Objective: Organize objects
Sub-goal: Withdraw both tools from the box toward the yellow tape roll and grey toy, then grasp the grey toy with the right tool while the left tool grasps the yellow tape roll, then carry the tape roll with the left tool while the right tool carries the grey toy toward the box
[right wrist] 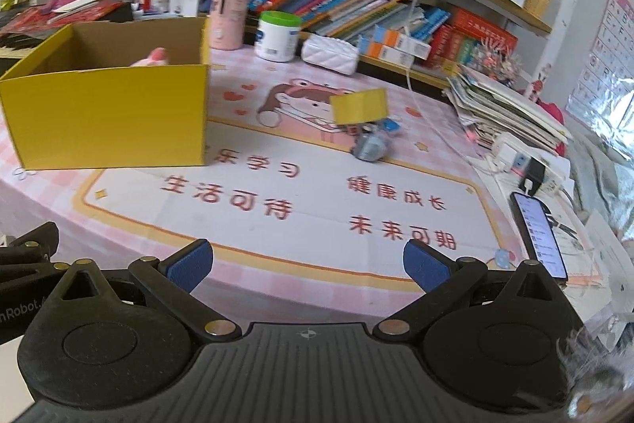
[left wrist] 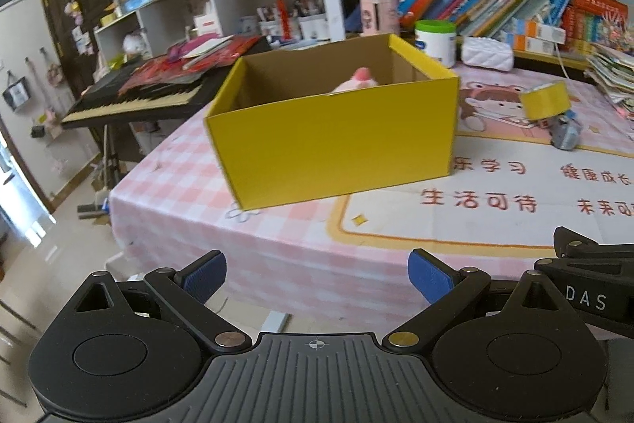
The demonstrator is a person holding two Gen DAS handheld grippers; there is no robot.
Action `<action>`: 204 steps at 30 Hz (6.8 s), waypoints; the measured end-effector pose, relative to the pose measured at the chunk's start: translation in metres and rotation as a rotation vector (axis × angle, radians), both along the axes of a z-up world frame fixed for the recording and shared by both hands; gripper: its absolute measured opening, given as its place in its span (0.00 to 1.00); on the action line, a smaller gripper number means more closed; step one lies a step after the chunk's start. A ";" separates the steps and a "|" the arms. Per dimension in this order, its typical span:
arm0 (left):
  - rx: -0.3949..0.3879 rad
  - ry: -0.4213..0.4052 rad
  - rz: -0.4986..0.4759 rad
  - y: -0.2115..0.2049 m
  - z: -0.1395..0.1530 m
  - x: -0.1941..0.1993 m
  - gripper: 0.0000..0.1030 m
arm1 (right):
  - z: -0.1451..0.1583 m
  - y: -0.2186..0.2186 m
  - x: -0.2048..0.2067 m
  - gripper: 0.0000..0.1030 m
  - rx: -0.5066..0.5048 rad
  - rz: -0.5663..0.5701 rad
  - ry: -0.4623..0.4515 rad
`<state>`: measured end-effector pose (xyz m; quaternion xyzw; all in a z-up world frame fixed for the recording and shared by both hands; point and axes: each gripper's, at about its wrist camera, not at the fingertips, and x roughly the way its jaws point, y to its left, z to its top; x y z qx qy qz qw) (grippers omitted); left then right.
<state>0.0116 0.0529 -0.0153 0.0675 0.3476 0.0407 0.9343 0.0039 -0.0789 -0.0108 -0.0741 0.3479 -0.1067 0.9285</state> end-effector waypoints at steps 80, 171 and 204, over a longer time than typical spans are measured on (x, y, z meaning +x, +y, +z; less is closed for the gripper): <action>-0.005 0.062 -0.050 -0.229 -0.017 0.135 0.97 | -0.024 -0.268 0.189 0.45 0.408 0.153 0.082; -0.195 -0.086 0.162 -0.012 0.016 0.027 0.83 | 0.009 -0.029 0.067 0.46 0.236 0.432 0.061; -0.213 -0.137 0.224 0.094 0.018 -0.043 0.83 | 0.012 0.081 -0.003 0.46 0.212 0.492 0.056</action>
